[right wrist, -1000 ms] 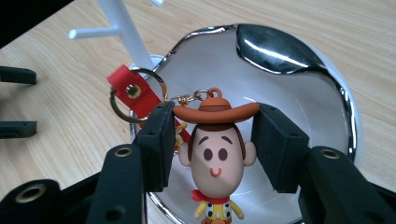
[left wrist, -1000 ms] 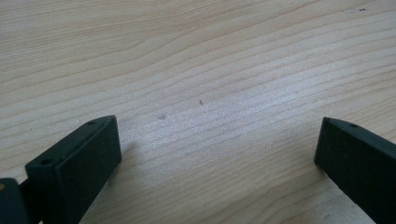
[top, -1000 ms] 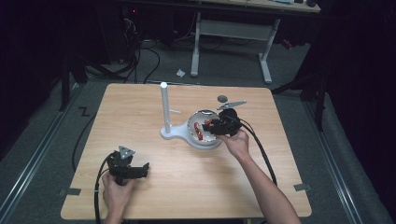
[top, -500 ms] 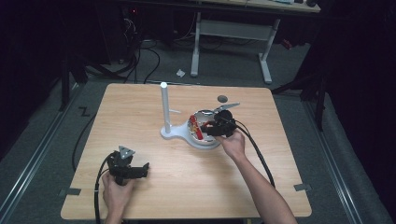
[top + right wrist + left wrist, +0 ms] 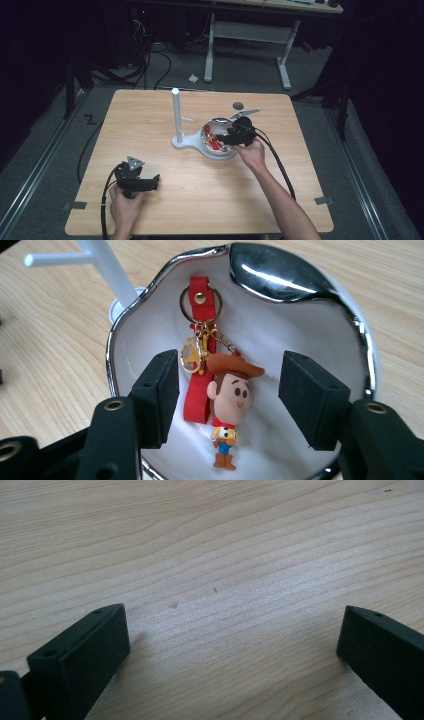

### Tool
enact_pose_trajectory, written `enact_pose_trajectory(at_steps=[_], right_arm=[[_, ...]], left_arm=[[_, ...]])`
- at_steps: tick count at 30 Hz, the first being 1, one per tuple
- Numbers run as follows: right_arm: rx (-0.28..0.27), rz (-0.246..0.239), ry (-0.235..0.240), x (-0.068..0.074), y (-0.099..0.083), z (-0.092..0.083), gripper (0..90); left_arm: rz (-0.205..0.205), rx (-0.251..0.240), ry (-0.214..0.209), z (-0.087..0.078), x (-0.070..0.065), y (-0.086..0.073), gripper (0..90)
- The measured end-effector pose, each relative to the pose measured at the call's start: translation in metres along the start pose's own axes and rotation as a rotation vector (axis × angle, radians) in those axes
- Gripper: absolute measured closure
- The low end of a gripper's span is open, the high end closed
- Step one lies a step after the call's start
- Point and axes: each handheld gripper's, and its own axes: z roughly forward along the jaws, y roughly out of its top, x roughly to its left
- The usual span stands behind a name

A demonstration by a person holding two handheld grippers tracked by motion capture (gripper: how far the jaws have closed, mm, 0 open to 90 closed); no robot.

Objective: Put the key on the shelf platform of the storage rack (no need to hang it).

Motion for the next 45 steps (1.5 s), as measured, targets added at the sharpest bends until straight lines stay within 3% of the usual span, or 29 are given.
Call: enact_pose_trajectory(at_steps=[14,22,30,35,45], right_arm=[[-0.081,-0.003,-0.021,-0.006,-0.004,-0.039,49.2],[-0.117,-0.012,-0.041,-0.011,-0.009,-0.063,49.1],[-0.16,0.004,-0.044,-0.018,-0.015,-0.083,49.0],[-0.177,0.04,-0.046,-0.024,-0.025,-0.096,48.8],[-0.208,0.037,-0.06,-0.028,-0.035,-0.126,47.3]], left_arm=[[0.002,0.002,-0.003,0.0,0.0,0.0,0.8],[0.002,0.002,-0.003,0.0,0.0,0.0,0.8],[0.002,0.002,-0.003,0.0,0.0,0.0,0.9],[0.003,0.002,-0.003,0.0,0.0,0.0,0.8],[0.003,0.002,-0.004,0.0,0.0,0.0,0.8]])
